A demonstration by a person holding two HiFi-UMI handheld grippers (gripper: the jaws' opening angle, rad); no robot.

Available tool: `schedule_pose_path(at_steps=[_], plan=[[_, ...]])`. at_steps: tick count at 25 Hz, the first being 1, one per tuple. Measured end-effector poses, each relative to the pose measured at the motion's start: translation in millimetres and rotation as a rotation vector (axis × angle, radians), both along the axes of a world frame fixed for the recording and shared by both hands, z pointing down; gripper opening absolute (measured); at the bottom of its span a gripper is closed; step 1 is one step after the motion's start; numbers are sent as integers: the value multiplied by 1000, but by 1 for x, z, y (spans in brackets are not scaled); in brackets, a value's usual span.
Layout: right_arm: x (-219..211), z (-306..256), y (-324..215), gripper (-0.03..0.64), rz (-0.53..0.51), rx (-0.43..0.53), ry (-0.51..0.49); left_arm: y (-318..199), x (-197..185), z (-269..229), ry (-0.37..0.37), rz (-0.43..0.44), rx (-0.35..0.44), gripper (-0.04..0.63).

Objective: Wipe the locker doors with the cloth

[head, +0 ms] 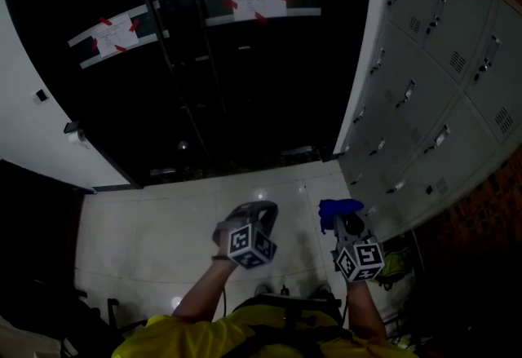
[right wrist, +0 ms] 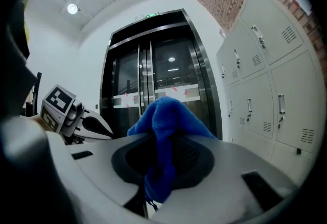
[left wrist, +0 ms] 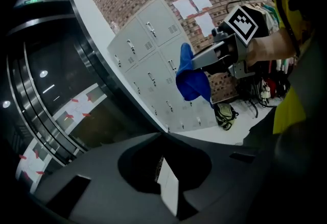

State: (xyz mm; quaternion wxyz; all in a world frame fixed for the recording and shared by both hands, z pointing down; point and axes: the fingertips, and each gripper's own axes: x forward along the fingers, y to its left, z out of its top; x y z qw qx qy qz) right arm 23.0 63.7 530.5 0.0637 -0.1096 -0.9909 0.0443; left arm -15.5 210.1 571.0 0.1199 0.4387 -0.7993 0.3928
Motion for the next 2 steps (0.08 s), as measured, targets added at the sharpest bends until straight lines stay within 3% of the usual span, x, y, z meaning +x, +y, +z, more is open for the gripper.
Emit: schedule_pose_path(at_steps=[2], plan=[[23, 0, 4, 71, -9, -6, 12, 3, 27, -2, -5, -3, -2, -2]])
